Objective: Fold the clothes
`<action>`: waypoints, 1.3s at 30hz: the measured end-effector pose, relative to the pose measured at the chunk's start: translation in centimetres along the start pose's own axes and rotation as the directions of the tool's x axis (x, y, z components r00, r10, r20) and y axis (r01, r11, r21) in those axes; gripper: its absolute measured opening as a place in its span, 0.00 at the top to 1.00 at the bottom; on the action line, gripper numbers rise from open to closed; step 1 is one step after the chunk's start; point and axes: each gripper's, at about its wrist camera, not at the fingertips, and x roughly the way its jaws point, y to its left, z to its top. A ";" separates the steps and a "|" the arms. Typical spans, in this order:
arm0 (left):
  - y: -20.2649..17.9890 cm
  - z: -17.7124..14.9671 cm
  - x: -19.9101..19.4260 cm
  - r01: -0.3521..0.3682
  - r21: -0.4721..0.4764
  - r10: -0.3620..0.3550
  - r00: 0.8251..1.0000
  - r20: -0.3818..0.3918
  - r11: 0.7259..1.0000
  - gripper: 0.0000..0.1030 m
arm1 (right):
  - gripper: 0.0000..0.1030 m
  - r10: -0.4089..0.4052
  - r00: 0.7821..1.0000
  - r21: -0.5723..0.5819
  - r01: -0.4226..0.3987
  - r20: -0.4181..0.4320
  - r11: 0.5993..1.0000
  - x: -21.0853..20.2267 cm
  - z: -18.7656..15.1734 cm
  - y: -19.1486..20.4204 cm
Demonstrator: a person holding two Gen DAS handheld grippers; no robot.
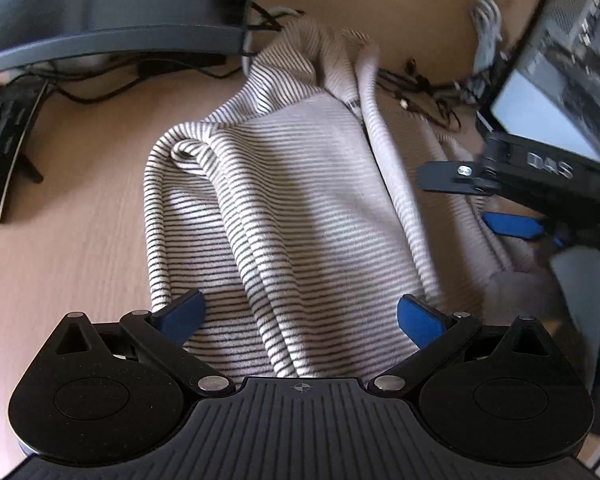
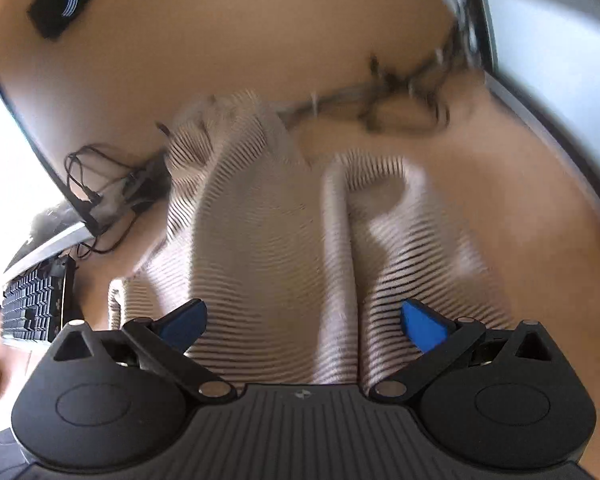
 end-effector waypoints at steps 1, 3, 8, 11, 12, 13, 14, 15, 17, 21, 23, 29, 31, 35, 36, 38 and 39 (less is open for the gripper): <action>-0.1 0.0 0.0 -0.010 0.006 0.010 1.000 -0.013 1.000 0.00 | 0.00 0.007 1.000 -0.013 -0.007 -0.008 1.000 0.1 -0.3 -0.1; -0.5 -0.1 0.0 -0.032 0.013 0.032 0.999 -0.033 0.999 0.00 | 0.00 0.011 0.999 -0.061 -0.013 -0.032 0.998 0.0 -0.8 0.0; -0.9 -2.0 -0.9 -0.056 0.098 0.060 0.998 -0.036 0.994 0.00 | 0.00 0.035 0.999 -0.079 -0.038 -0.040 0.996 -2.4 -3.3 -1.1; -0.5 -3.4 -2.1 -0.037 0.115 0.045 0.997 -0.062 0.993 0.00 | 0.00 0.043 0.998 -0.035 -0.044 -0.036 0.998 -4.7 -5.5 -1.9; -0.3 -3.9 -2.6 -0.032 0.113 0.041 0.996 -0.073 0.993 0.00 | 0.00 0.048 0.998 -0.020 -0.049 -0.039 0.999 -5.4 -6.1 -2.1; -0.1 -4.4 -3.1 -0.028 0.108 0.037 0.996 -0.086 0.994 0.00 | 0.00 0.055 0.998 -0.014 -0.056 -0.044 0.998 -5.9 -6.7 -2.1; -0.2 -5.0 -3.6 -0.030 0.118 0.040 0.995 -0.089 0.993 0.00 | 0.00 0.056 0.997 -0.009 -0.056 -0.045 0.998 -6.4 -7.3 -2.1; -0.3 -5.6 -4.1 -0.035 0.136 0.047 0.995 -0.088 0.990 0.02 | 0.00 0.048 0.998 -0.006 -0.048 -0.040 0.999 -6.6 -7.7 -1.9; -0.5 -6.7 -5.2 -0.046 0.174 0.061 0.995 -0.084 0.984 0.16 | 0.00 0.031 0.999 0.000 -0.031 -0.031 1.000 -7.1 -8.6 -1.7; 0.3 -6.8 -6.3 -0.016 0.167 0.023 0.999 -0.041 0.986 0.77 | 0.00 -0.003 1.000 0.013 0.003 -0.012 1.000 -8.2 -10.3 -1.1; 1.2 -6.3 -6.2 -0.008 0.142 0.011 1.000 -0.025 0.990 0.85 | 0.00 -0.017 1.000 0.026 0.017 -0.002 1.000 -8.6 -11.0 -0.9; 5.1 -2.9 -7.3 -0.041 0.033 0.038 0.995 0.091 0.999 0.90 | 0.00 0.015 1.000 0.071 -0.014 -0.023 0.997 -9.0 -11.1 -1.2; 6.7 -1.3 -8.0 -0.061 -0.015 0.062 0.987 0.145 0.998 0.90 | 0.00 0.026 0.999 0.062 -0.024 -0.028 0.998 -9.1 -11.4 -1.1; 10.7 2.1 -9.6 -0.094 -0.131 0.124 0.962 0.243 0.987 0.90 | 0.00 -0.017 0.999 -0.040 0.015 -0.040 0.999 -9.0 -12.0 0.2; 11.9 3.1 -10.4 -0.110 -0.160 0.151 0.951 0.271 0.981 0.93 | 0.00 -0.032 0.998 -0.074 0.029 -0.047 0.997 -8.8 -12.0 0.7; 14.1 4.6 -11.8 -0.164 -0.210 0.227 0.917 0.329 0.964 0.95 | 0.00 -0.056 0.997 -0.133 0.048 -0.060 0.990 -8.6 -12.2 1.4; 15.2 5.2 -12.3 -0.180 -0.239 0.257 0.904 0.343 0.954 0.95 | 0.00 -0.066 0.996 -0.156 0.055 -0.064 0.986 -8.6 -12.2 1.7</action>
